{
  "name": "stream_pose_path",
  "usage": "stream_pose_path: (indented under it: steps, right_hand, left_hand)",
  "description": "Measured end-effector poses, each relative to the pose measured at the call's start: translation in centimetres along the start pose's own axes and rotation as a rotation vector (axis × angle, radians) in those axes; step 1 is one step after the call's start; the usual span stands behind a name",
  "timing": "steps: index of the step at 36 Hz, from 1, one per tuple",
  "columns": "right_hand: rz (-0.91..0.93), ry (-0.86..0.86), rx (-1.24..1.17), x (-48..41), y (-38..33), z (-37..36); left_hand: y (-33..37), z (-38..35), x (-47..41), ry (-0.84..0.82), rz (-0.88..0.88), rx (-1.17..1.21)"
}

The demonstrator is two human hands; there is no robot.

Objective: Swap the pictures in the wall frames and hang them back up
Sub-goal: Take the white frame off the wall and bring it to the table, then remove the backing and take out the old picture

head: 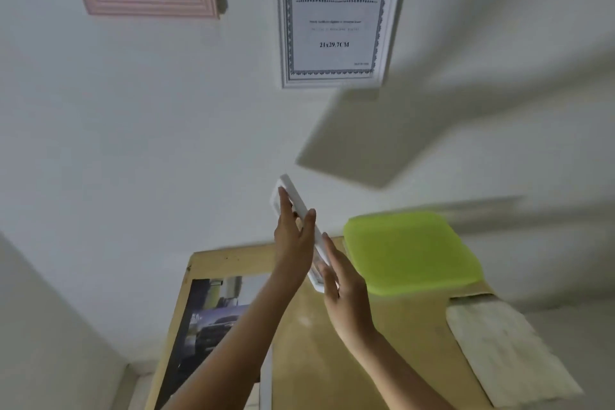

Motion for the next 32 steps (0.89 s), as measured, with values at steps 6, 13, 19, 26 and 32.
stream_pose_path:
  steps: [6, 13, 19, 26, 32]
  right_hand:
    - [0.045, -0.113, -0.039, 3.8, -0.8, -3.3]
    - [0.092, -0.285, 0.012, 8.0, 0.8, -6.1]
    - [-0.332, -0.225, 0.044, 8.2, 10.2, -5.1]
    - [-0.74, -0.476, -0.15, 11.6, 17.5, -8.3]
    - [-0.733, -0.411, -0.045, 12.7, 19.3, -6.4]
  left_hand:
    - [-4.1, 3.5, 1.7, 0.108, 0.09, -0.052]
    - [-7.9, 8.2, 3.2, 0.164, 0.173, 0.139]
    - [-11.9, 9.8, 5.5, 0.151, 0.288, 0.191]
    - [-18.7, 9.5, 8.3, 0.214, 0.497, 0.221]
    - [-23.6, 8.6, 9.2, 0.21, 0.56, -0.016]
Point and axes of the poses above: each hand's wrist, its own x-axis away from the middle knuckle, its own z-axis out of the back of the hand, y = z × x, the point moved 10 cm from there along -x, towards the middle knuckle, and after that the axes turned 15 degrees about x, right-handed, at the moved point
